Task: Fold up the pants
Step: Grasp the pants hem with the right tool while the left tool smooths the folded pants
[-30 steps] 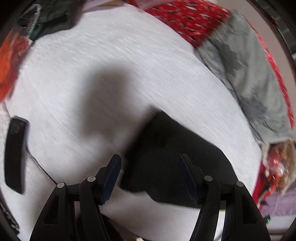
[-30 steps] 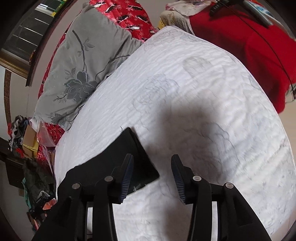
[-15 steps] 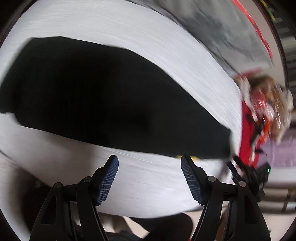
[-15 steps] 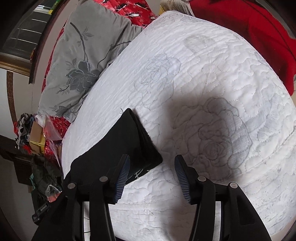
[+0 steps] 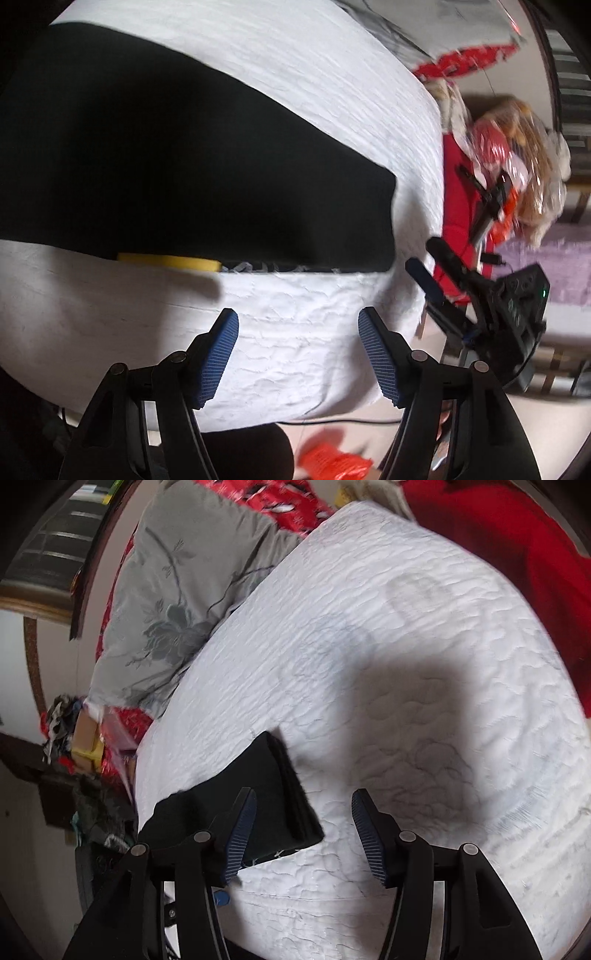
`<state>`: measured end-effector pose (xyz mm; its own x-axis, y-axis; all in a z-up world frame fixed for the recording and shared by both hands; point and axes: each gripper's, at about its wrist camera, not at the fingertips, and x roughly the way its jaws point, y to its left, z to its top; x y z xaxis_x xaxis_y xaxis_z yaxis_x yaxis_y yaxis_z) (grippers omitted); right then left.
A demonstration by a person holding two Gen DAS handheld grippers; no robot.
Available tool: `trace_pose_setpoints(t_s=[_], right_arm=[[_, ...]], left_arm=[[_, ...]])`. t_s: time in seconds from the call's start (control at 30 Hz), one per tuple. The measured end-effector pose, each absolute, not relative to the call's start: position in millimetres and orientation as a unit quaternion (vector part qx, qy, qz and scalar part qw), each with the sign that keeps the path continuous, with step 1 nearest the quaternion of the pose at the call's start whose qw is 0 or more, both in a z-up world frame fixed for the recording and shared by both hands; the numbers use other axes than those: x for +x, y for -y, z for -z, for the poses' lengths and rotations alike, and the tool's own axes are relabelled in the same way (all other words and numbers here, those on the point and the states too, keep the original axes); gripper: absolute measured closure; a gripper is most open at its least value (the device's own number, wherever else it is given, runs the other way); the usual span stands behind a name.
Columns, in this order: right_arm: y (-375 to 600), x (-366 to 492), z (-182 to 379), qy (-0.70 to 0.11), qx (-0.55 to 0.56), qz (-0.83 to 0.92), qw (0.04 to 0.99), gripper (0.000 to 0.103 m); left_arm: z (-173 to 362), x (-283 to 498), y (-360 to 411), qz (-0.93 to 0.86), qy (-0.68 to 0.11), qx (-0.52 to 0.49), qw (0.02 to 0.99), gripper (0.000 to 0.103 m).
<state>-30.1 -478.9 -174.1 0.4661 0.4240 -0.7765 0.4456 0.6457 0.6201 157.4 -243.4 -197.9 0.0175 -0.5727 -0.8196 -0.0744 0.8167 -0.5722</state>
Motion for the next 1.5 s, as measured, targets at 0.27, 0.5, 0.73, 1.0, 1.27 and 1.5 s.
trace_pose_setpoints(t_s=[0.27,0.5,0.73,1.0,1.27,1.5], right_arm=[[452,-15,184,-0.539,0.385,-0.035,0.749,0.049],[439,-11,194,-0.555,0.36,-0.033,0.749,0.065],[433,-11,185,-0.55,0.334,-0.038,0.764,0.088],[445,-24,189,-0.563,0.346,-0.04,0.75,0.073],[480,-15,189,-0.534,0.403,-0.025,0.743,0.056],[486,-3,208,-0.53,0.453,-0.042,0.716,0.056]], left_arm=[[217,169,202,0.148,-0.673,-0.286,0.666,0.036],[225,178,203,0.111,-0.678,-0.288,0.667,0.05],[215,174,201,0.104,-0.68,-0.289,0.666,0.097],[220,154,228,0.118,-0.688,-0.292,0.654,0.092],[223,152,254,0.15,-0.668,-0.341,0.644,0.055],[260,143,268,0.169,-0.679,-0.4,0.592,0.056]])
